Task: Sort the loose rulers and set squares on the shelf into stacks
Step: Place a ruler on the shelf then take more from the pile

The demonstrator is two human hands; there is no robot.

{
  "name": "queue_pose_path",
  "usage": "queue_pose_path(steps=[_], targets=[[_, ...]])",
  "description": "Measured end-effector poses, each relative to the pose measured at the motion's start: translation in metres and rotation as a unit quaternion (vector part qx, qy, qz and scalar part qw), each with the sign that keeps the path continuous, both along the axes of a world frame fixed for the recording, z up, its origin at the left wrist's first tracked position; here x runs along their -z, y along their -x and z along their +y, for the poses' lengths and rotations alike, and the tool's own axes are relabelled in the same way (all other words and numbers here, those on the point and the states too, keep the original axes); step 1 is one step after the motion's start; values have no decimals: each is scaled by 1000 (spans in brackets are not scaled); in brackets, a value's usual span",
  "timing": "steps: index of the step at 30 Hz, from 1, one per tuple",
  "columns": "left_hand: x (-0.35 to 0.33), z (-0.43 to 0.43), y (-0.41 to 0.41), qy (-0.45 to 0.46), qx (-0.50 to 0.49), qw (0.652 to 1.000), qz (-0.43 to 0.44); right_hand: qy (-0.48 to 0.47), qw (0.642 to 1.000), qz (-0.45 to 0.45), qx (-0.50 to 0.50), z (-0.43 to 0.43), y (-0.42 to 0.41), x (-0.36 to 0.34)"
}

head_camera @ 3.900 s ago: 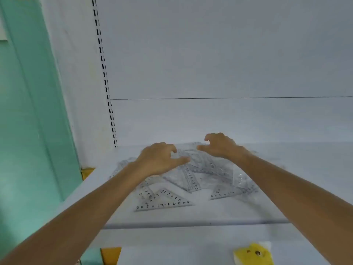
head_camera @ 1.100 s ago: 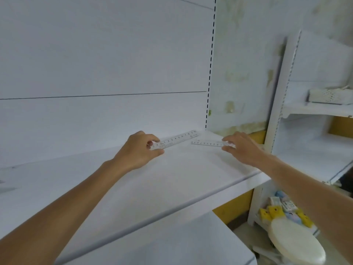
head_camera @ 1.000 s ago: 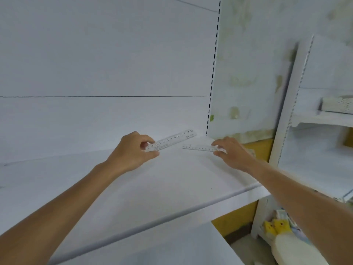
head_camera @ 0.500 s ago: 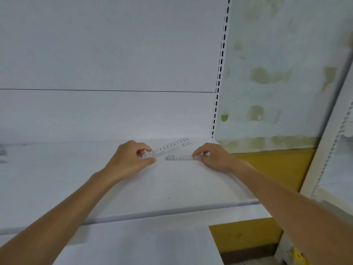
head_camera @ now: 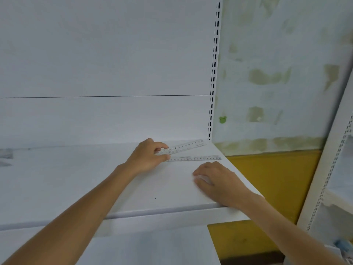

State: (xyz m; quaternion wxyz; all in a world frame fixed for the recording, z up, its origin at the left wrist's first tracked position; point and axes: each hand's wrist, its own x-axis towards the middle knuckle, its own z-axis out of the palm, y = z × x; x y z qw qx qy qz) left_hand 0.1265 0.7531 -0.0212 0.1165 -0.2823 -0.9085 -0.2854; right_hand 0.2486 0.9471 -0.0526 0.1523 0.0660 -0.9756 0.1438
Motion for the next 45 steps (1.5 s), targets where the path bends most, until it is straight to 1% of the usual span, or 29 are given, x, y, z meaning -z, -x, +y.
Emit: queue_pose_path(steps=[2, 10, 16, 20, 23, 31, 45], targets=[[1, 12, 3, 20, 10, 1000, -6, -14, 1000, 11, 1, -2, -1, -1], [10, 39, 18, 72, 44, 996, -5, -4, 1000, 14, -2, -1, 0, 1], [23, 41, 25, 59, 53, 997, -6, -6, 1000, 18, -6, 0, -1, 0], [23, 36, 30, 90, 32, 995, -9, 4, 1000, 11, -3, 1, 0, -1], [25, 32, 35, 90, 36, 995, -20, 11, 1000, 12, -3, 0, 0, -1], [30, 30, 38, 73, 41, 996, -12, 19, 1000, 11, -1, 1, -1, -1], [32, 35, 38, 62, 60, 996, 28, 25, 1000, 18, 3, 1, 0, 0]])
